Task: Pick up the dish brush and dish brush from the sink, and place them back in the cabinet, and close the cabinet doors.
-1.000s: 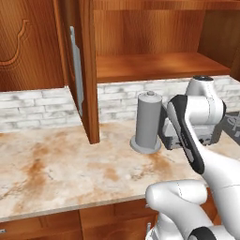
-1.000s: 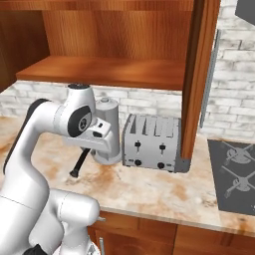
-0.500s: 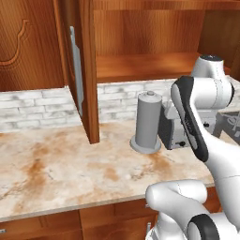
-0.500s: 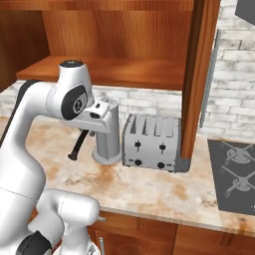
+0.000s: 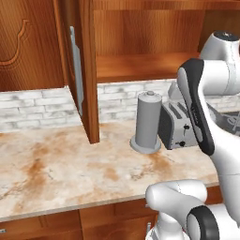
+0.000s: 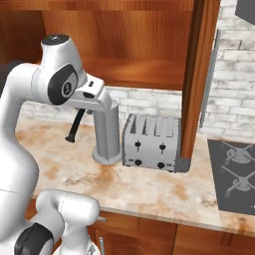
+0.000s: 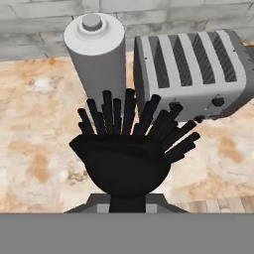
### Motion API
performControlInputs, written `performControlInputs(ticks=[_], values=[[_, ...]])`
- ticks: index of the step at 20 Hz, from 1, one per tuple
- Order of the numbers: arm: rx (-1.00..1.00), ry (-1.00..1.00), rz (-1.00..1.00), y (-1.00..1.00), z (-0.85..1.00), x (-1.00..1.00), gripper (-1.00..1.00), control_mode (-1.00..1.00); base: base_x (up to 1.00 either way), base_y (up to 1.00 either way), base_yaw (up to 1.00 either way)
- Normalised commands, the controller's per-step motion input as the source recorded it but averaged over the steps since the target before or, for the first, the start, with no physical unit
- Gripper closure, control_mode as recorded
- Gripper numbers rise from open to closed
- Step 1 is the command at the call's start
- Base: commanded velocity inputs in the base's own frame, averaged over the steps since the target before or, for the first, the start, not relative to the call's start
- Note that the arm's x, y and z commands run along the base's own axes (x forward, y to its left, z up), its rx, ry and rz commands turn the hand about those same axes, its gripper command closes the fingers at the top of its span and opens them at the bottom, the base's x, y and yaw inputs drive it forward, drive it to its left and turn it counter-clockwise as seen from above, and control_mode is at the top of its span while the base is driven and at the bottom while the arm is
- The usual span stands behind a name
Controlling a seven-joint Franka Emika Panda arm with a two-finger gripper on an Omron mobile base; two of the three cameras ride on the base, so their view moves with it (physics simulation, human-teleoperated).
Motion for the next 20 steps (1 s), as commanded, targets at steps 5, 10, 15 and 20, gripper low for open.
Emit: performControlInputs(ticks=[5,10,15,20], values=[[-0.04,-0.24,0.00,0.00,0.46,0.00,1.00,-1.00,0.00,0.00,0.00],[-0.03,-0.26,-0.02,0.00,0.38,0.03,1.00,-1.00,0.00,0.00,0.00],[-0.02,-0.25,-0.05,0.00,0.35,0.24,1.00,-1.00,0.00,0.00,0.00],[0.00,-0.20,-0.02,0.00,0.21,0.51,1.00,-1.00,0.00,0.00,0.00]])
